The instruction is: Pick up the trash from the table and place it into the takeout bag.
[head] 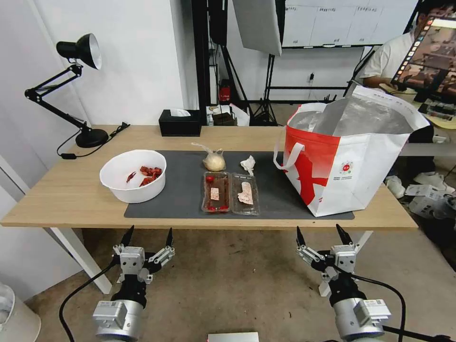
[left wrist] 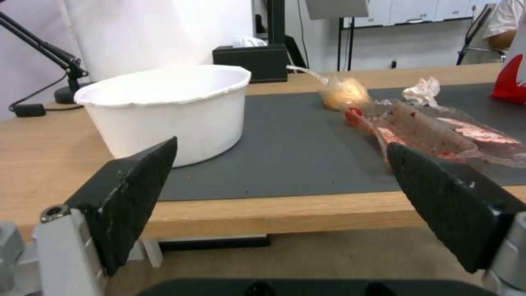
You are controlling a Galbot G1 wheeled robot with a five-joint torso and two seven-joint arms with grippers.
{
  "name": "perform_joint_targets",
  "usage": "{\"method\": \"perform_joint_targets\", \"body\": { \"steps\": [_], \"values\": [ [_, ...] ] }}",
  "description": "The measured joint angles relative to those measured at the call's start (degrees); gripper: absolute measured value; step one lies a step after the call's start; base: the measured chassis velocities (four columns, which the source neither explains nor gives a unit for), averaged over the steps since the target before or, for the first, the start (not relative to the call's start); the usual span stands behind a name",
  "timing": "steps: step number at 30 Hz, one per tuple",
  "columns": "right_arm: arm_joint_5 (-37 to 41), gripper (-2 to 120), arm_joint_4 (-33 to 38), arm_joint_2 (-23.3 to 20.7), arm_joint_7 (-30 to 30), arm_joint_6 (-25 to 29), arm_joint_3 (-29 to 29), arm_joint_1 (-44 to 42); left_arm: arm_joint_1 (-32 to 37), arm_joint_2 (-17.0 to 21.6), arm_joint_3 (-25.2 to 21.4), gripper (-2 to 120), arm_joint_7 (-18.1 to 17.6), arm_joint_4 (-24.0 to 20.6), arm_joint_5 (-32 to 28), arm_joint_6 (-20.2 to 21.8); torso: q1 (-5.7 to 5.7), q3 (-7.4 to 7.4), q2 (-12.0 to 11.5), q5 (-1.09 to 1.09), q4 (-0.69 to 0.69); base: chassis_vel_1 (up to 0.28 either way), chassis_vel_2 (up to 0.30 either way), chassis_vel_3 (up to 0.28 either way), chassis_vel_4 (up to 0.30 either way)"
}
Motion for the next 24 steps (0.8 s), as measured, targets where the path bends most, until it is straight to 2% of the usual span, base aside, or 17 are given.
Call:
{"method": "perform_joint_targets", "body": {
  "steps": [24],
  "values": [
    [0.16, 100, 0.00, -0.21, 0.00, -0.10, 0.00, 0.08, -0.02, 0.05, 0.00, 100, -0.08, 0.00, -0.19, 0.17, 0.00, 0.00, 0.00, 0.00, 0.00, 0.000, 0.000, 0.000, 0.000]
  ]
}}
